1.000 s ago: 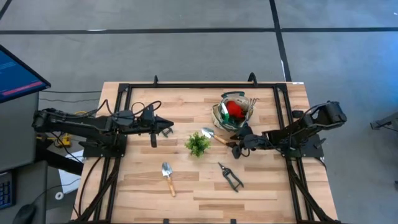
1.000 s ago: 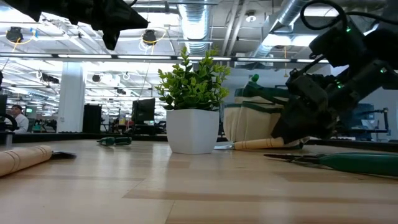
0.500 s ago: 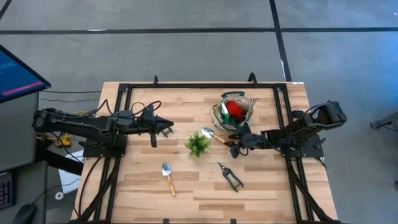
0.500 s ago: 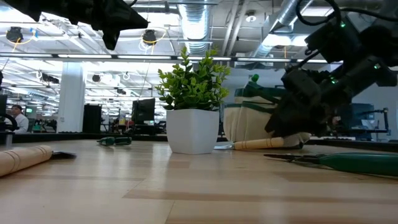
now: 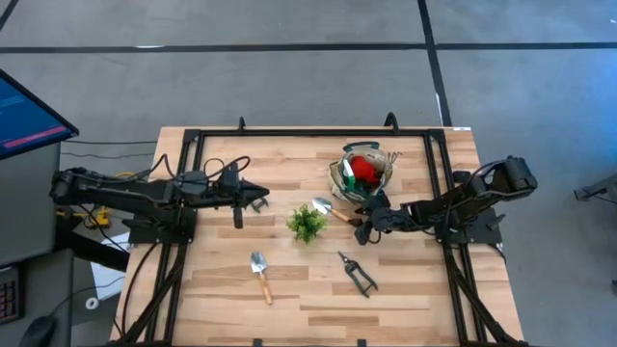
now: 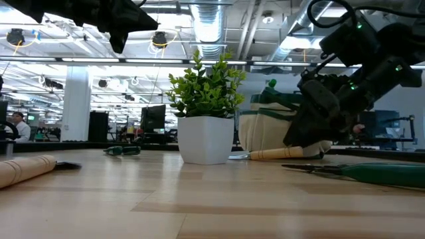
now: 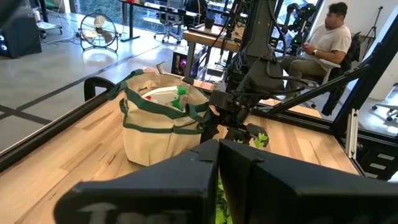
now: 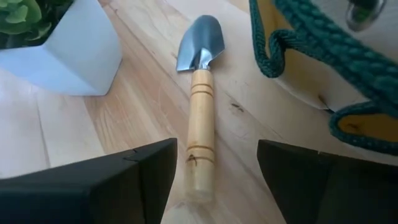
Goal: Pick & Place Garden tools in Gardening bag
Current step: Put the top brown trowel into the brown gardening bag
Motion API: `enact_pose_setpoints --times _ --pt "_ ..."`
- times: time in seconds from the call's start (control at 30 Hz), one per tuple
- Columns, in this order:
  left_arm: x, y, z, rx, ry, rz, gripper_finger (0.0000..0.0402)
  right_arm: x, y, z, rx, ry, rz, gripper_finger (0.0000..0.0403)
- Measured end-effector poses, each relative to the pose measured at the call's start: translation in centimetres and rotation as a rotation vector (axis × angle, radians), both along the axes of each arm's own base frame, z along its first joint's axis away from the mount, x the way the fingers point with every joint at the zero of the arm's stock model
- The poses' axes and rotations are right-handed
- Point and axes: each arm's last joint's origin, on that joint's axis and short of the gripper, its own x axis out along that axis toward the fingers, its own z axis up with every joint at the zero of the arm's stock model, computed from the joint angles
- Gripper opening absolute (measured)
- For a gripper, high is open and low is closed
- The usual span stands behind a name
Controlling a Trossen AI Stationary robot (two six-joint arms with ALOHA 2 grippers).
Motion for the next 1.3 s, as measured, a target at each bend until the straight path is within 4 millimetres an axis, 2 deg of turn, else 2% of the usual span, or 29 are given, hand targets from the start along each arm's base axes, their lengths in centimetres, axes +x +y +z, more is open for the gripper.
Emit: enact_pose_setpoints --times 0.43,0.7,0.87,0.97,1.13,1.3 --pt "0.0 0.0 0.0 0.000 0.003 0.001 0.0002 0.1 0.0 0.1 0.006 -0.005 -0.005 0.0214" --pt "0.0 0.0 0.0 0.000 0.003 0.001 0.0002 1.1 0.1 1.0 -0.044 0.023 -0.013 0.0214" --pt "0.0 0.0 0.0 0.001 0.003 0.005 0.0002 1.0 0.2 0.9 -0.042 0.058 -0.018 0.0214" --pt "0.0 0.0 0.0 0.001 0.003 0.005 0.0002 1.2 0.4 -0.1 -0.052 0.081 -0.019 0.0214" --pt "0.0 0.0 0.0 0.001 0.005 0.005 0.0002 3.4 1.1 -1.8 -0.024 0.109 -0.008 0.0214" --pt "0.0 0.0 -0.1 0.001 0.013 0.004 0.0002 5.9 2.2 -2.1 -0.080 0.127 0.016 0.0209"
